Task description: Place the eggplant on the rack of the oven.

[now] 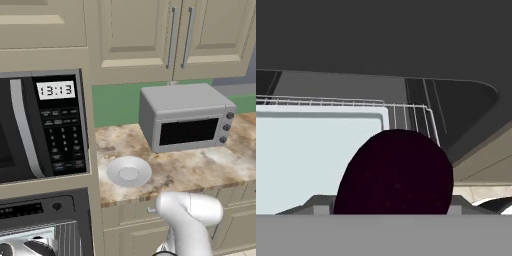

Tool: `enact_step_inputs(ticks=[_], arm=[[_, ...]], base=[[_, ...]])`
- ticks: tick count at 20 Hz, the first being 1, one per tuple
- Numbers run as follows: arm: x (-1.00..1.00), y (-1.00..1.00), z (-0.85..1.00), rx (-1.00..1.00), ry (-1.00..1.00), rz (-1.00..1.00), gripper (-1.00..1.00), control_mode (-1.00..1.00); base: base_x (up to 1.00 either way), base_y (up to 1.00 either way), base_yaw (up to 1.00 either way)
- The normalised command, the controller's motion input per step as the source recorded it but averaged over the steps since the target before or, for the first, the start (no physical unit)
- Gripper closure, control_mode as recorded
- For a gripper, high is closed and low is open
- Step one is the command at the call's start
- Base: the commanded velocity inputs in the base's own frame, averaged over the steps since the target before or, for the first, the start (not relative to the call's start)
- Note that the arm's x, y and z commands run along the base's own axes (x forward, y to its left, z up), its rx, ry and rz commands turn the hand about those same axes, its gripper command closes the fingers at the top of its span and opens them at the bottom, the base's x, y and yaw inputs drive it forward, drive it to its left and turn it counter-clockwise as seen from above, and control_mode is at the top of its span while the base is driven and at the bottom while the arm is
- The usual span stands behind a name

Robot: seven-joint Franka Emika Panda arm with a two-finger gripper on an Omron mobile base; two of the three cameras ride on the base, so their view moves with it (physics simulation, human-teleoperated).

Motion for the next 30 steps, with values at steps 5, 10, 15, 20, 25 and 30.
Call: enact_step_inputs(ticks=[5, 10, 15, 20, 25, 30], arm=[[0.22, 0.21, -0.23, -0.07, -0.01, -0.06, 1.00, -1.00], [0.04, 0.24, -0.39, -0.03, 0.01, -0.07, 1.00, -1.00], [0.16, 0.26, -0.26, -0.01, 0.00, -0.04, 1.00, -1.00], [0.30, 0.29, -0.27, -0.01, 0.00, -0.07, 1.00, -1.00], [0.25, 0.18, -0.34, 0.00, 0.00, -0.04, 1.00, -1.00], [0.00, 0.02, -0.47, -0.03, 0.00, -0.02, 1.00, -1.00]], base=[[0.00, 0.00, 0.00], [0.00, 0.00, 0.00], [0.00, 0.00, 0.00], [0.00, 0.00, 0.00], [0.00, 0.00, 0.00], [0.00, 0.00, 0.00]])
